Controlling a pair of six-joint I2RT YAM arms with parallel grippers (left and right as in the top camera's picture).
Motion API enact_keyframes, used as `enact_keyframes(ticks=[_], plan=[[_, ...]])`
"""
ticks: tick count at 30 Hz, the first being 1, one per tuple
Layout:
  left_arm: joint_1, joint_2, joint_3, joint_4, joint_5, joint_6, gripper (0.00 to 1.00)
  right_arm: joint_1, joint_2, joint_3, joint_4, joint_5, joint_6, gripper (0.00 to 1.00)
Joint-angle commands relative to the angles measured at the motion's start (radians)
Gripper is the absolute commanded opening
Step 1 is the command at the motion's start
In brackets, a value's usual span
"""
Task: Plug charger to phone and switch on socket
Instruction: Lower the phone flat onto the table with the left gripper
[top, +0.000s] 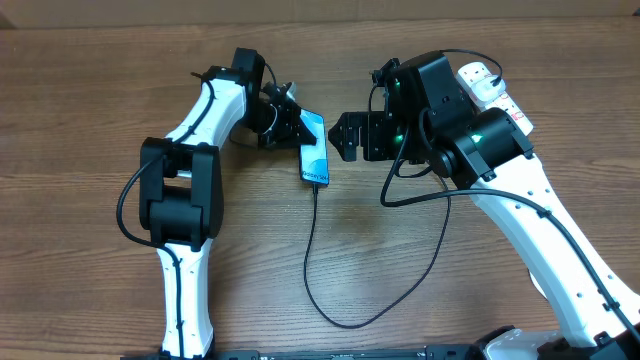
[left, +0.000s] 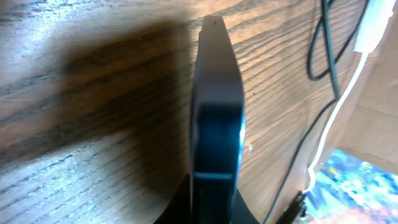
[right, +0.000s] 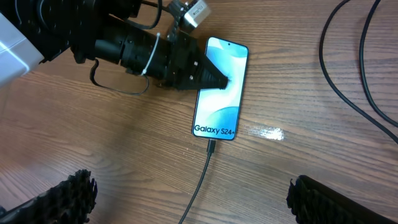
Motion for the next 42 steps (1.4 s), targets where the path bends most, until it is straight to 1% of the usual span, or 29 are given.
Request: enact_keyframes(ticks=[1,10,14,20,31,34,42], plan=[[-0.006,-0.008,0.004,-0.002,-0.031,0.026,0.04,-0.003,-0.011,0.021,0.0,0.01,0.005,1.0],[-0.006,-0.008,0.004,-0.003,-0.055,0.026,0.04,-0.003,-0.011,0.021,-0.003,0.01,0.005,1.0],[-0.007,-0.008,0.004,-0.003,-0.094,0.006,0.06,-0.003,-0.011,0.021,-0.003,0.011,0.005,1.0],[-0.006,-0.008,0.004,-0.003,-0.098,0.006,0.06,-0.003,-0.011,0.021,-0.003,0.01,0.005,1.0],[-0.007,-0.008,0.004,-0.003,-0.112,0.003,0.13,-0.003,-0.011,0.021,-0.003,0.01,0.005,1.0],[-0.007,-0.008,0.004,-0.008,-0.14,0.003,0.17,-0.003,-0.011,0.021,-0.003,0.01,0.005,1.0],[-0.006,-0.008,0.004,-0.023,-0.158,0.003,0.16,-0.003,-0.011,0.021,-0.006,0.01,0.005,1.0]])
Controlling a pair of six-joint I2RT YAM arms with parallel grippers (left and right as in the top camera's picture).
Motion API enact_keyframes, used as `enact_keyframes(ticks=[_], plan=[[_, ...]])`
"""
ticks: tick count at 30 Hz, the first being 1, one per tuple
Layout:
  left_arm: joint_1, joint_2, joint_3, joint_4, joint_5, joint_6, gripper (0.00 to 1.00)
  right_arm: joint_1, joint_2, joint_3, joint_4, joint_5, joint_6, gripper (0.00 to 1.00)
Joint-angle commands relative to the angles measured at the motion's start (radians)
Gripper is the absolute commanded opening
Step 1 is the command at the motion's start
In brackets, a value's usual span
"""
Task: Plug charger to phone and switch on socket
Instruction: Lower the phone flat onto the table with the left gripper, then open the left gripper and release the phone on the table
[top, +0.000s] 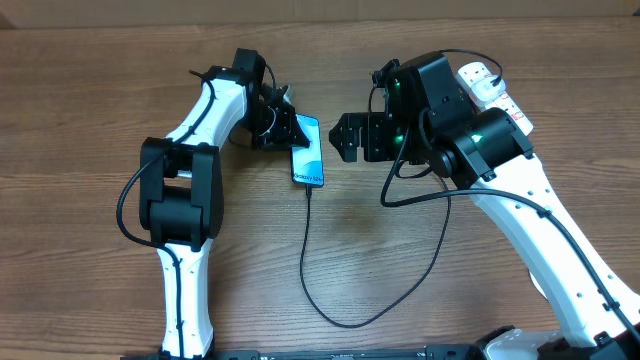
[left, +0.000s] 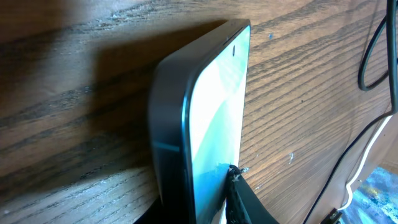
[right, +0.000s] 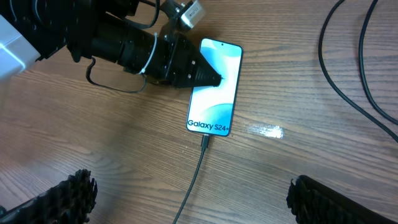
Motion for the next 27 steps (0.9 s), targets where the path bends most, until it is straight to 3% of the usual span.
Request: enact_keyframes(ticks=[1,4,14,21,27], plan=[[-0.006,-0.008,0.004,-0.008,-0.027,0.0,0.17,-0.003,-0.011,0.021,0.003,0.011,0.005,1.0],[-0.007,-0.008,0.004,-0.018,-0.071,0.0,0.21,-0.003,-0.011,0.021,0.003,0.011,0.005,1.0],[-0.006,-0.008,0.004,-0.054,-0.153,0.0,0.22,-0.003,-0.011,0.021,0.003,0.011,0.005,1.0],[-0.007,-0.008,0.004,-0.064,-0.218,0.0,0.32,-0.003,-0.011,0.021,0.003,0.011,0.005,1.0],[-0.007,-0.008,0.004,-0.07,-0.252,0.0,0.32,-0.003,-0.011,0.021,0.003,0.011,0.005,1.0]])
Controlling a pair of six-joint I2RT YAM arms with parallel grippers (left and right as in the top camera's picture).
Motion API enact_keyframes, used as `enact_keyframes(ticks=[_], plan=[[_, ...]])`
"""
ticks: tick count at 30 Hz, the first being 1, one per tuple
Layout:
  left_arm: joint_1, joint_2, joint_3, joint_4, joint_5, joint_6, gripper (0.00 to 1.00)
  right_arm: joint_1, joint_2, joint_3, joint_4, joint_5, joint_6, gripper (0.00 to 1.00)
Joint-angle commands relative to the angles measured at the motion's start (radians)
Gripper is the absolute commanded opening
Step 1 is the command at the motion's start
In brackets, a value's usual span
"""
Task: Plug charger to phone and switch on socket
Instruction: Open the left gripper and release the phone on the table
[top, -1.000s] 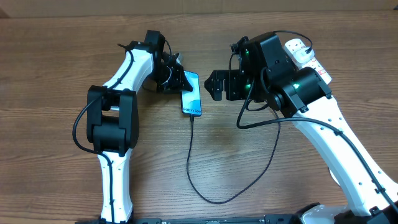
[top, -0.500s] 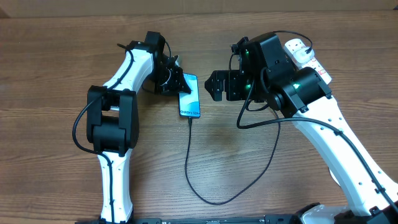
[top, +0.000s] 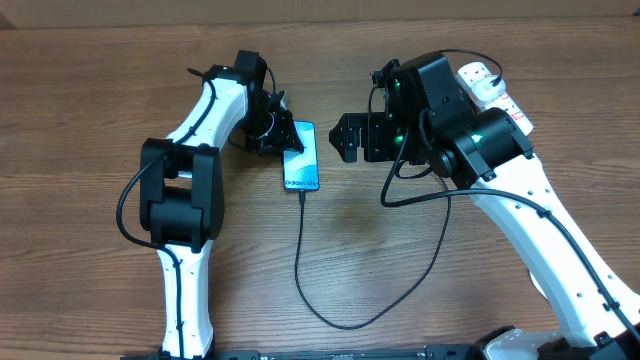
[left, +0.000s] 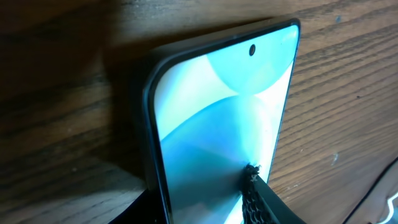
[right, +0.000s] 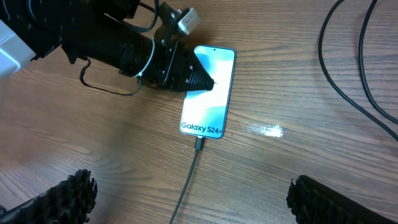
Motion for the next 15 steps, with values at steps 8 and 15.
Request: enact_keyframes(ticks=[8,15], plan=[[-0.002,-0.002,0.0,-0.007,-0.157,-0.005,0.33,-0.003,-0.008,0.021,0.002,0.011,0.004,1.0],[-0.002,-0.002,0.0,-0.021,-0.209,-0.008,0.33,-0.003,-0.003,0.02,-0.002,0.011,0.004,1.0]])
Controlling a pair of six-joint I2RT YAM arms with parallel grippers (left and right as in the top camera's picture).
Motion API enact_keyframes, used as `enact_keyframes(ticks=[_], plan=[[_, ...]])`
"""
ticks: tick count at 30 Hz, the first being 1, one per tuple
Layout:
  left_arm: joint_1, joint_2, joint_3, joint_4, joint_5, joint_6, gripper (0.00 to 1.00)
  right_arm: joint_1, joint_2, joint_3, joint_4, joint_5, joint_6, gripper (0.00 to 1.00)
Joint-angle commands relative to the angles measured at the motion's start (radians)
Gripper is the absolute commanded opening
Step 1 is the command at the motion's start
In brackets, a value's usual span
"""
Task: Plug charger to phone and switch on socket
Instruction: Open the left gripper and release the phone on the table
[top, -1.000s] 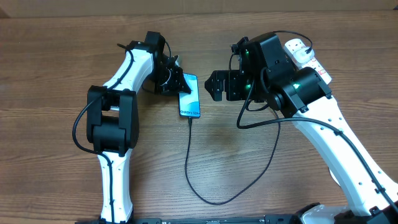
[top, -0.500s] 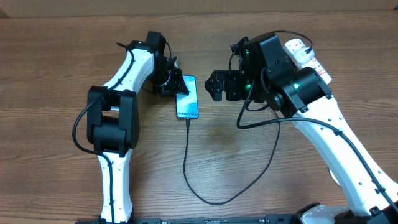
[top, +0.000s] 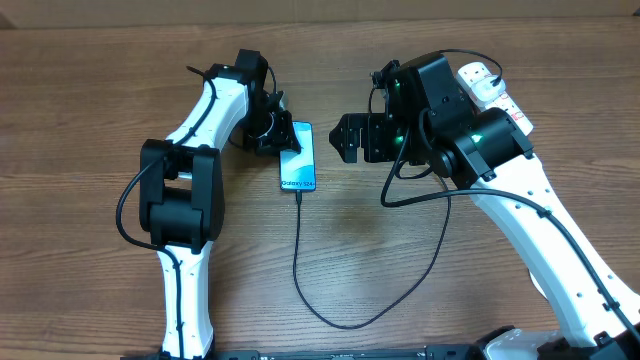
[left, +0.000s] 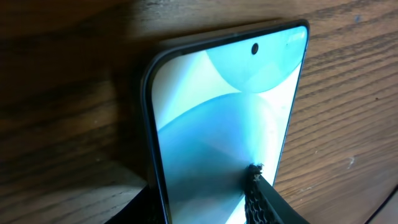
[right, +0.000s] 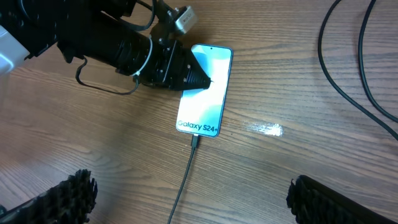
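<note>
The phone (top: 298, 155), screen lit and reading Galaxy S24+, lies almost flat on the wooden table left of centre. My left gripper (top: 275, 135) is shut on its left long edge. In the left wrist view the phone (left: 224, 112) fills the frame, with one fingertip (left: 258, 193) on the glass. A black charger cable (top: 298, 260) is plugged into the phone's bottom end and loops towards the front. My right gripper (right: 193, 199) hangs open to the right of the phone, holding nothing. The white socket strip (top: 490, 85) lies at the far right, partly behind the right arm.
Black cables (right: 348, 74) of the right arm run over the table at the right. A pale scuff mark (right: 264, 129) sits right of the phone. The charger cable's loop (top: 350, 322) lies near the front edge.
The phone has moved slightly left in my left gripper and lies a little flatter. The right arm has not moved.
First my left gripper held the phone on edge, tilted, with the cable plugged in at its bottom. Then the phone leaned further over, screen up. By now it lies nearly flat and further left, the gripper shut on it throughout. The right gripper stayed open.
</note>
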Motion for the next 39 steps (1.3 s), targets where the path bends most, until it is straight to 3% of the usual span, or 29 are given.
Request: enact_keyframes(ticks=[1,39], plan=[[0.0,0.007,-0.001,-0.012,-0.158,-0.007,0.33,-0.003,-0.003,0.02,0.003,0.011,0.005,1.0],[0.0,0.007,-0.001,-0.037,-0.26,-0.022,0.36,-0.003,-0.003,0.02,-0.006,0.011,0.005,1.0]])
